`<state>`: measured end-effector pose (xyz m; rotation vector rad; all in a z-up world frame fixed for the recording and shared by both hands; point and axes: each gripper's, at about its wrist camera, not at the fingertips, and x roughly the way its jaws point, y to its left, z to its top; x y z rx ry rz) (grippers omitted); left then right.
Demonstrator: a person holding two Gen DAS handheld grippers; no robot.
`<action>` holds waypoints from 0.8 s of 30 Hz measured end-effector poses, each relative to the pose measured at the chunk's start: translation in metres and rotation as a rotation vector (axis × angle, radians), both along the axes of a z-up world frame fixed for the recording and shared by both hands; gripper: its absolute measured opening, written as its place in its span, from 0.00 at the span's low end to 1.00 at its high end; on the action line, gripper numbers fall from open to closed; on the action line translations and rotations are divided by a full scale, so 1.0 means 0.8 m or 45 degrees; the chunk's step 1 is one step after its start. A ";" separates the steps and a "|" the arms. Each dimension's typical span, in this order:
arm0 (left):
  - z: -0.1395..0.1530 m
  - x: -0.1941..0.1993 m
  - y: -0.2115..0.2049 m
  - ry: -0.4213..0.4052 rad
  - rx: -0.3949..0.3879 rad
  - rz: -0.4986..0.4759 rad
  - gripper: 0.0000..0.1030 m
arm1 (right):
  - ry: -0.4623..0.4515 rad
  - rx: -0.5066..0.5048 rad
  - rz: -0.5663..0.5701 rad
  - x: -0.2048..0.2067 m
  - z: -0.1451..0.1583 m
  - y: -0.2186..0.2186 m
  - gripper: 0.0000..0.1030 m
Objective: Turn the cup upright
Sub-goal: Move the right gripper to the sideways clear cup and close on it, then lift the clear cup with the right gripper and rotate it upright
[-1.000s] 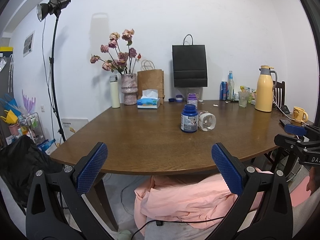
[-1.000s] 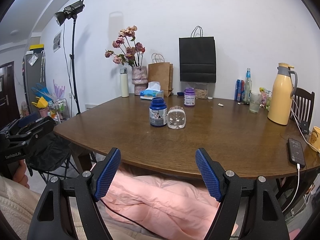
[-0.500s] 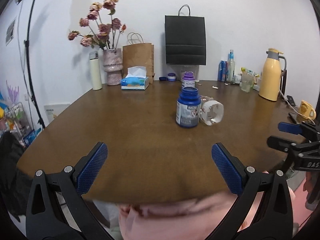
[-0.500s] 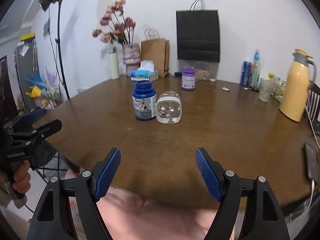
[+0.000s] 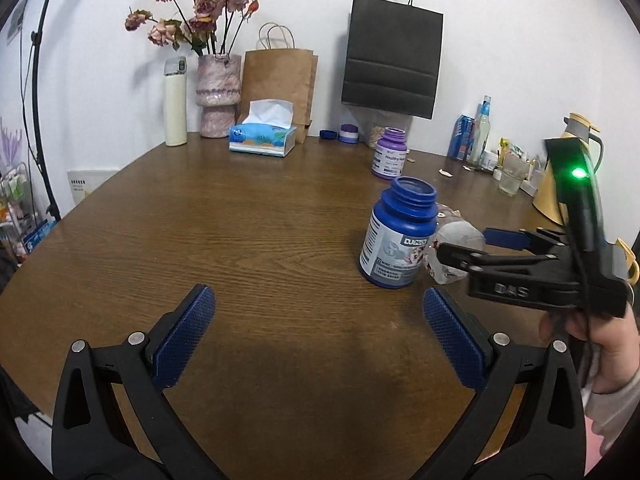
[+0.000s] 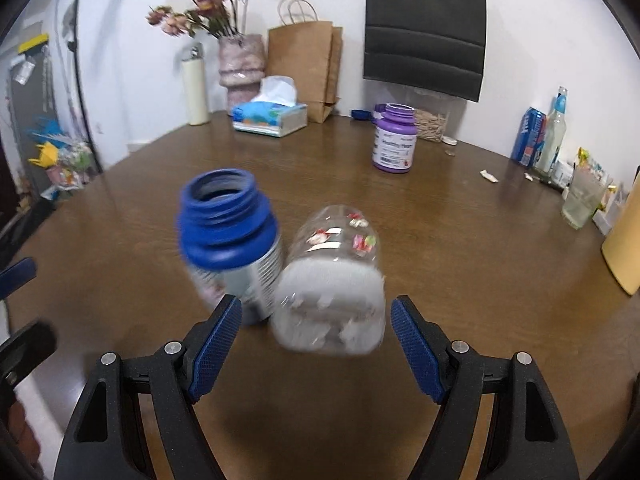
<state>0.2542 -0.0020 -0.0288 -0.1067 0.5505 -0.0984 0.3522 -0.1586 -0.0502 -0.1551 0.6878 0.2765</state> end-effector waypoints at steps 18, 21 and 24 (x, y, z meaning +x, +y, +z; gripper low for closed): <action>-0.012 0.011 -0.071 0.125 -0.040 -0.226 1.00 | 0.028 0.024 0.114 -0.073 -0.009 -0.078 0.65; -0.009 0.017 -0.083 0.190 -0.144 -0.360 1.00 | -0.026 -0.044 0.440 -0.121 -0.015 -0.044 0.66; -0.005 0.025 -0.084 0.225 -0.200 -0.375 0.97 | -0.018 -0.041 0.567 -0.138 -0.015 -0.025 0.66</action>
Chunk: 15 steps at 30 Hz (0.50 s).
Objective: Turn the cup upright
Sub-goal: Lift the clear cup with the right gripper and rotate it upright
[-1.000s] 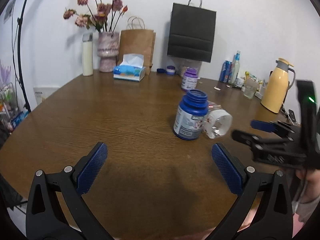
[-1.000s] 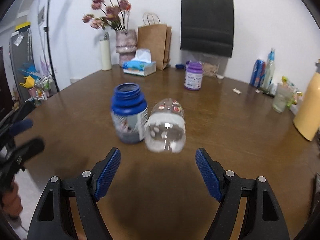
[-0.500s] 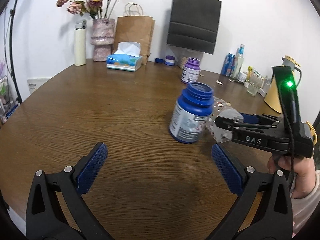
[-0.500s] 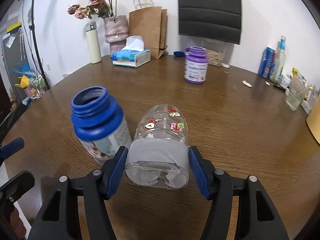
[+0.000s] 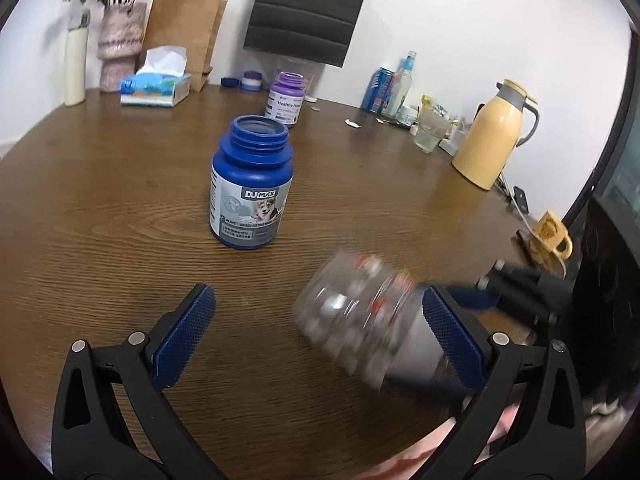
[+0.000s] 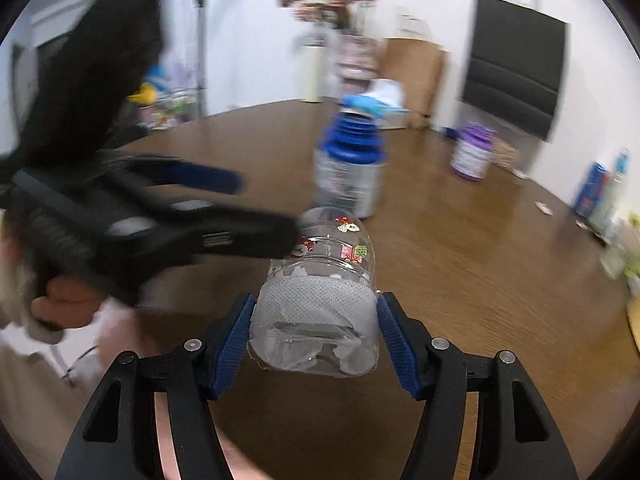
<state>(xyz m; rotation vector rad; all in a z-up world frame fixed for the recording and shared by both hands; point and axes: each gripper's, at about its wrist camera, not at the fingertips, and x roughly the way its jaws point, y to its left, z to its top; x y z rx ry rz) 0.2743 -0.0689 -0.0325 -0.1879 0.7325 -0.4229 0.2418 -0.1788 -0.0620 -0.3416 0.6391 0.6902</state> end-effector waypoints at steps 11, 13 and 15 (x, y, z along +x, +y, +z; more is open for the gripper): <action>-0.004 0.015 0.013 0.051 0.065 0.073 0.49 | 0.022 0.028 0.067 0.007 -0.007 0.000 0.81; -0.005 0.012 0.015 0.044 0.072 0.103 0.49 | 0.037 0.057 0.012 0.012 -0.005 -0.013 0.81; -0.007 0.010 0.019 0.032 0.051 0.120 0.49 | 0.045 0.113 -0.057 0.015 -0.004 -0.023 0.81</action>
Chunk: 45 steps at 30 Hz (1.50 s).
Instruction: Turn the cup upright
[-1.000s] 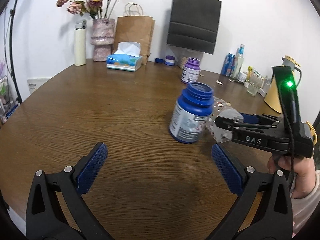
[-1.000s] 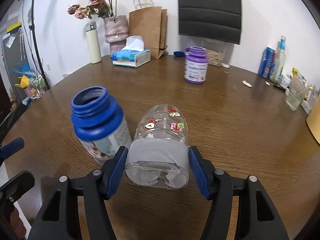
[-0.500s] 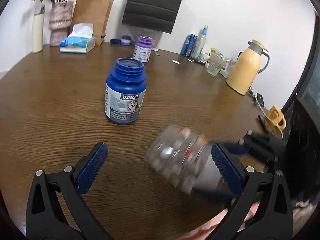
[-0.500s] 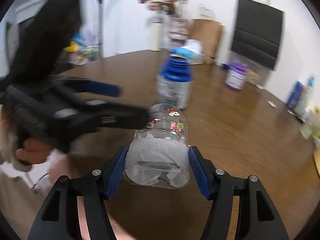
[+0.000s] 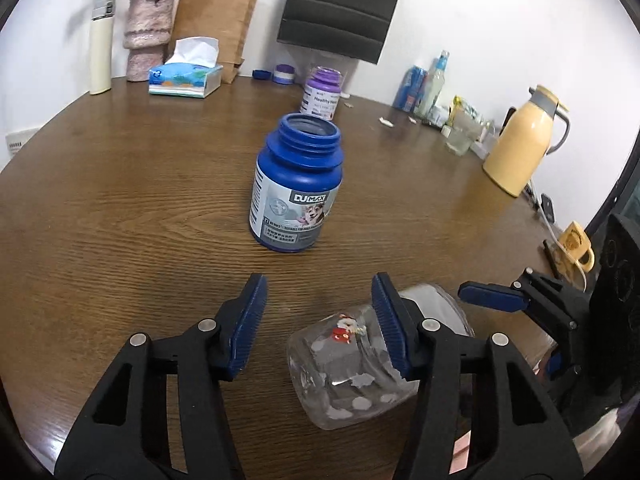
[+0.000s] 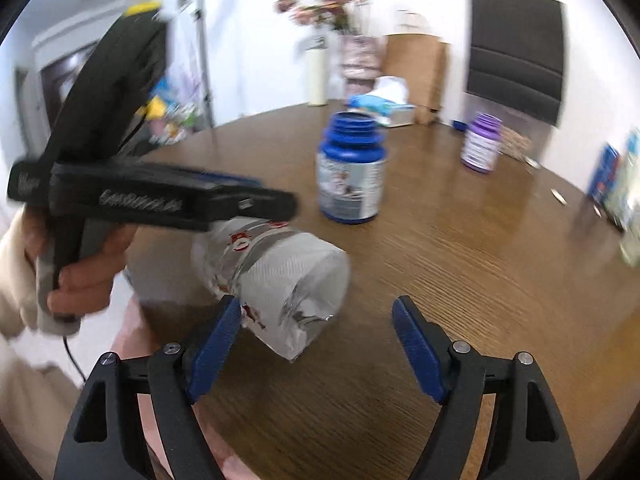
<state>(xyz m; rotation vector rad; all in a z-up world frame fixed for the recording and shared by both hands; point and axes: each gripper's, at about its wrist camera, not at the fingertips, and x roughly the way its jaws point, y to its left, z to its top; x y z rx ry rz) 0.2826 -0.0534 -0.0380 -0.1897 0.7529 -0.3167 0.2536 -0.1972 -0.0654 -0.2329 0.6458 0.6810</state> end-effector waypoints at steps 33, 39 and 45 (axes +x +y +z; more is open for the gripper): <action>0.039 -0.006 -0.095 -0.090 0.061 -0.335 0.56 | 0.072 0.405 -0.494 0.007 0.058 -0.141 0.81; 0.108 -0.019 -0.104 -0.544 0.060 -0.353 0.57 | 0.308 0.844 -0.227 0.067 0.105 -0.166 0.92; 0.123 0.010 -0.117 -0.665 0.058 -0.347 0.57 | 0.529 1.085 0.040 0.130 0.138 -0.150 0.92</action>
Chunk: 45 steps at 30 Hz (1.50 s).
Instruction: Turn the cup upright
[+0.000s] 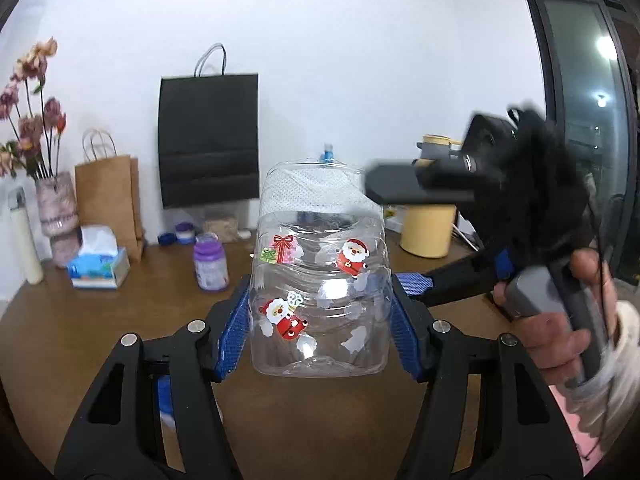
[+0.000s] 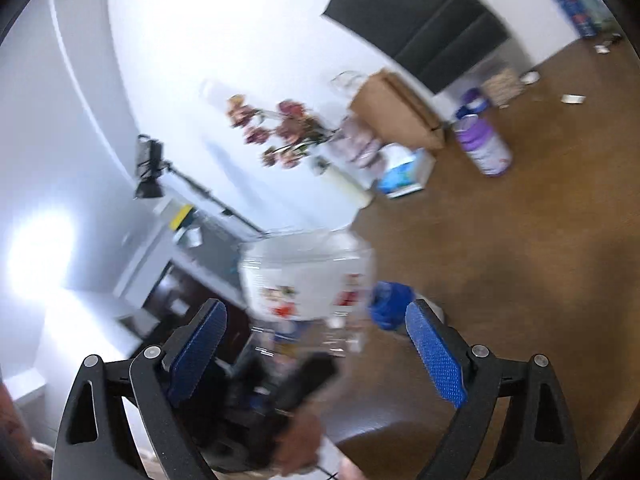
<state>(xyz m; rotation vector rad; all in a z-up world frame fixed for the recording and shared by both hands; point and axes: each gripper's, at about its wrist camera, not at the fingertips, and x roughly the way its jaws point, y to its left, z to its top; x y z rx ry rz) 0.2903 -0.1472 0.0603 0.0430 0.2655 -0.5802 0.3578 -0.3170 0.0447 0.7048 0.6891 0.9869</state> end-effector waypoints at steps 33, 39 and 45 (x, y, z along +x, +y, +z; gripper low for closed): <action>0.006 0.178 0.020 0.047 0.219 -0.214 1.00 | -0.472 -0.796 -0.380 0.114 0.018 0.073 0.64; -0.006 0.173 0.035 0.161 0.189 -0.124 1.00 | -0.356 -0.690 -0.321 0.128 -0.005 0.067 0.64; -0.020 0.103 0.047 0.065 0.256 0.038 1.00 | -0.399 -0.755 -0.274 0.100 -0.023 0.092 0.64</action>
